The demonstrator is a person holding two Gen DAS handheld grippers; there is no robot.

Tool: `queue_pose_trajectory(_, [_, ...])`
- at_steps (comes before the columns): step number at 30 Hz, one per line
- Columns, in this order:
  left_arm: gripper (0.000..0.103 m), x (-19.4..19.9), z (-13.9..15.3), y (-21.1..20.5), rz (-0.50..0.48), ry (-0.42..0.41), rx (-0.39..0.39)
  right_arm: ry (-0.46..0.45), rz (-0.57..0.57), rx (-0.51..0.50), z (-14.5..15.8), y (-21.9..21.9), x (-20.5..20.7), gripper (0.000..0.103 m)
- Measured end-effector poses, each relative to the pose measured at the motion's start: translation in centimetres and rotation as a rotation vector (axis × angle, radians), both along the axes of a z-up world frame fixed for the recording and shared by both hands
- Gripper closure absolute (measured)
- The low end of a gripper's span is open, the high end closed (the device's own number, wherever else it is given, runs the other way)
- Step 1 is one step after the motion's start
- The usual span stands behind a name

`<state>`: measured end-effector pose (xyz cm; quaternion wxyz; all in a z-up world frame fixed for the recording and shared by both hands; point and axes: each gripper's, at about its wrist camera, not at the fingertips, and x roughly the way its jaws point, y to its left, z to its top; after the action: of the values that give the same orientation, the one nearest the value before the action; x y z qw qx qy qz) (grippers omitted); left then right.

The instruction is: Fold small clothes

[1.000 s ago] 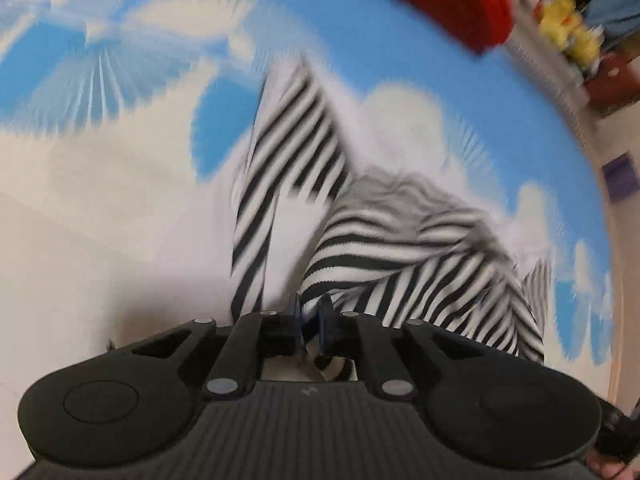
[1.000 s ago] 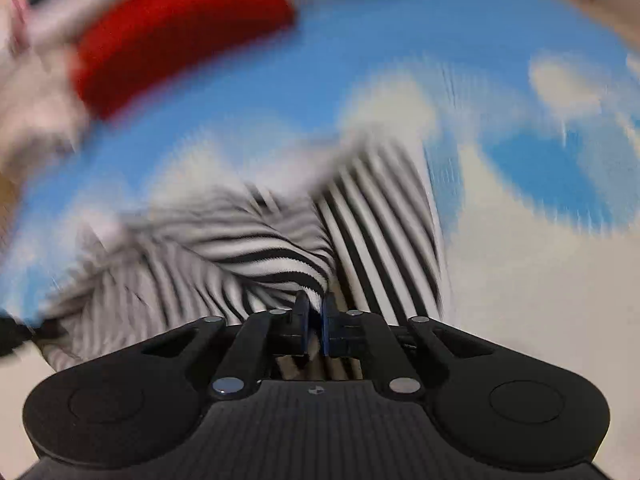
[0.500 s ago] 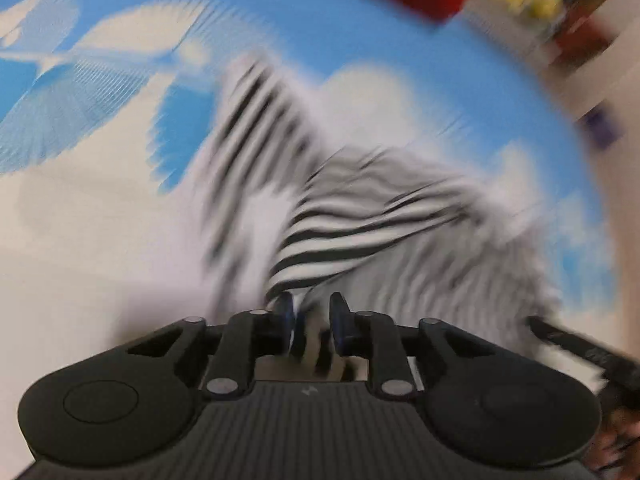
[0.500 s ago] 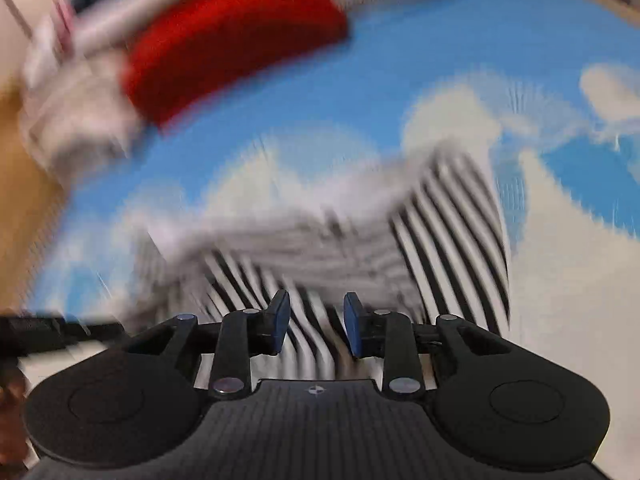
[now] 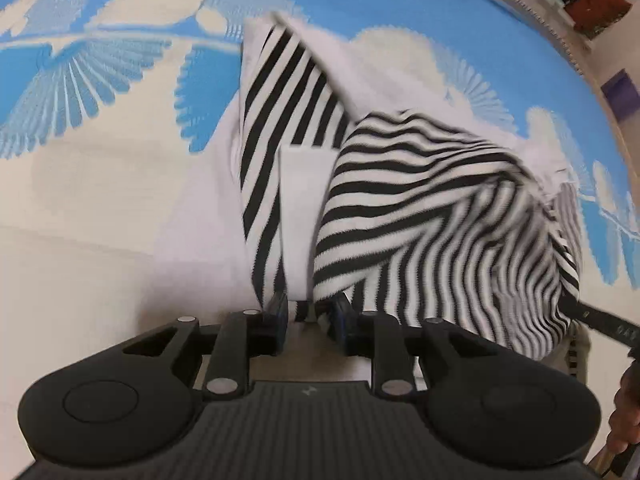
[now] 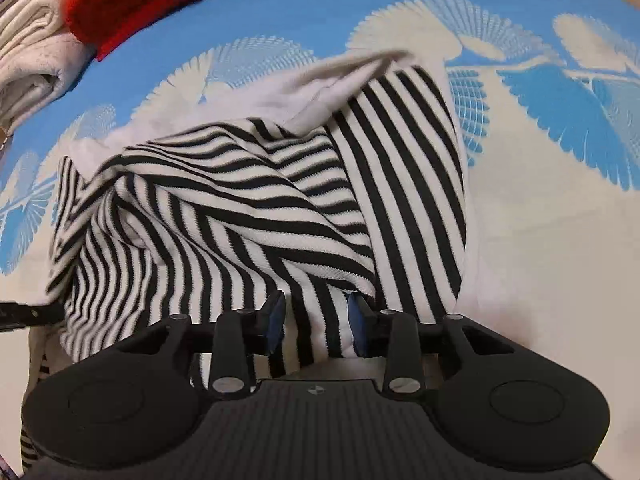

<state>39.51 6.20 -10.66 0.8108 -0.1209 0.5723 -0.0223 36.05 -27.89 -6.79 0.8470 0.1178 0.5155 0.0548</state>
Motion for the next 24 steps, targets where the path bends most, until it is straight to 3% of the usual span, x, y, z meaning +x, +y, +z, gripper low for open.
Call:
queue_pose_trajectory(6, [0.065, -5.2, 5.5, 0.2, -0.034, -0.156, 0.004, -0.316, -0.050, 0.054, 8.5, -2.6, -6.1, 0.067])
queue_pose_trajectory(9, [0.060, -9.6, 8.9, 1.1, -0.045, -0.245, -0.016, -0.410, -0.098, 0.080, 11.7, -4.6, -10.3, 0.066])
queue_pose_trajectory(12, [0.056, -14.2, 11.8, 2.0, -0.057, -0.349, 0.022, -0.471, -0.093, 0.058, 13.3, -6.5, -15.4, 0.065])
queue_pose_trajectory(16, [0.056, -20.4, 12.6, 2.5, -0.077, -0.420, 0.084, -0.483, -0.145, 0.032, 13.1, -8.5, -21.4, 0.055])
queue_pose_trajectory(20, [0.056, -25.1, 10.3, 3.6, -0.030, -0.400, 0.064, -0.467, -0.157, -0.008, 10.2, -8.5, -26.0, 0.055])
queue_pose_trajectory(22, [0.057, -26.4, 9.1, 4.1, 0.002, -0.388, 0.062, -0.431, -0.159, -0.044, 9.2, -8.5, -27.3, 0.058])
queue_pose_trajectory(24, [0.060, -27.1, 8.0, 4.7, 0.029, -0.358, 0.047, -0.426, -0.171, -0.029, 8.2, -8.9, -28.3, 0.071])
